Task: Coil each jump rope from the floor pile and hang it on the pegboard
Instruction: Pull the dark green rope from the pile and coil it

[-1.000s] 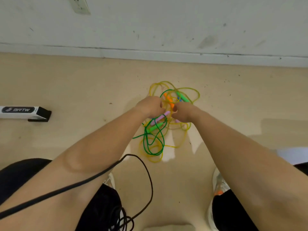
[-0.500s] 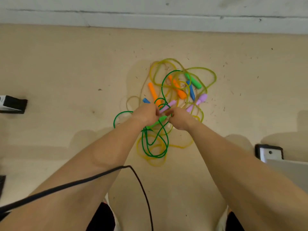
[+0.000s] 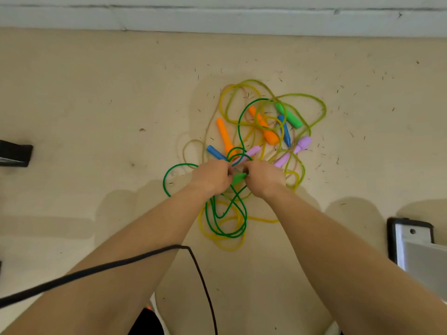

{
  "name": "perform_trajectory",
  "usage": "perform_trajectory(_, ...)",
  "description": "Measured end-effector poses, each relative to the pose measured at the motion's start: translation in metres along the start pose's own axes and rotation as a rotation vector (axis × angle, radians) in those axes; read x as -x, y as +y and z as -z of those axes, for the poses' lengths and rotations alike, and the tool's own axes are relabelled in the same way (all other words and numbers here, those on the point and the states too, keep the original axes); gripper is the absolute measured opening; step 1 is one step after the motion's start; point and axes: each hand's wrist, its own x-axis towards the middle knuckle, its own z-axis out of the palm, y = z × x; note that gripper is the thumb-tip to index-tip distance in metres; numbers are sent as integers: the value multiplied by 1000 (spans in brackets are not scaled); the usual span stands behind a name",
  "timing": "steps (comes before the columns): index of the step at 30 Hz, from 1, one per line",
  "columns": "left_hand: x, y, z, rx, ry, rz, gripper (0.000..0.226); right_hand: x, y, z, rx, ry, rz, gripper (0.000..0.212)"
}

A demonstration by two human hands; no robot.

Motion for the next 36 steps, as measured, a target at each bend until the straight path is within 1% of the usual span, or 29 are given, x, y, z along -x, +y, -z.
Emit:
perform_trajectory(1, 3, 0, 3, -26, -6, 8, 25, 4, 1, 6, -10, 4, 20, 33)
perform_trajectory(3, 10, 0, 9, -22, -69, 11, 26, 12, 4, 20, -66, -7, 61, 31)
perform_trajectory(6, 26, 3, 24, 83, -166, -27, 41, 29, 6, 44, -238, 10, 64, 27)
perform_trajectory(8, 39, 10, 38, 150, -129, -74, 43, 43, 5, 63, -354, 61, 45, 21)
perform_trajectory(11, 57, 24, 69, 233, 26, -122, 30, 64, -2, 98, -508, 128, 26, 14)
perform_trajectory(14, 80, 39, 110, 263, 132, -165, 20, 89, -8, 136, -537, 190, 57, 9)
perform_trajectory(15, 90, 44, 123, 268, 143, -191, 22, 98, -10, 149, -519, 215, 76, 5)
perform_trajectory(16, 99, 49, 136, 269, 142, -211, 25, 108, -11, 162, -497, 245, 97, 5)
perform_trajectory(18, 116, 55, 160, 283, 124, -240, 21, 126, -13, 185, -455, 305, 127, 5)
perform_trajectory(19, 125, 58, 171, 314, 112, -265, 25, 135, -14, 196, -438, 333, 143, 6)
perform_trajectory(21, 148, 63, 195, 412, 92, -346, 28, 150, -13, 216, -448, 364, 168, 13)
perform_trajectory(23, 174, 69, 217, 561, 73, -421, 20, 169, -10, 236, -530, 330, 165, 24)
perform_trajectory(25, 194, 71, 232, 690, 48, -439, 22, 190, -7, 254, -689, 244, 197, 32)
perform_trajectory(27, 208, 72, 241, 704, 57, -438, 21, 210, -6, 266, -801, 160, 229, 38)
perform_trajectory(29, 219, 72, 248, 663, 125, -416, 20, 226, -6, 274, -778, 143, 231, 41)
perform_trajectory(31, 227, 68, 254, 651, 204, -377, 18, 236, -2, 280, -724, 172, 224, 39)
perform_trajectory(33, 234, 63, 258, 699, 268, -344, 17, 243, 2, 285, -686, 180, 207, 38)
perform_trajectory(36, 238, 58, 255, 805, 317, -293, 19, 251, 4, 286, -634, 128, 159, 32)
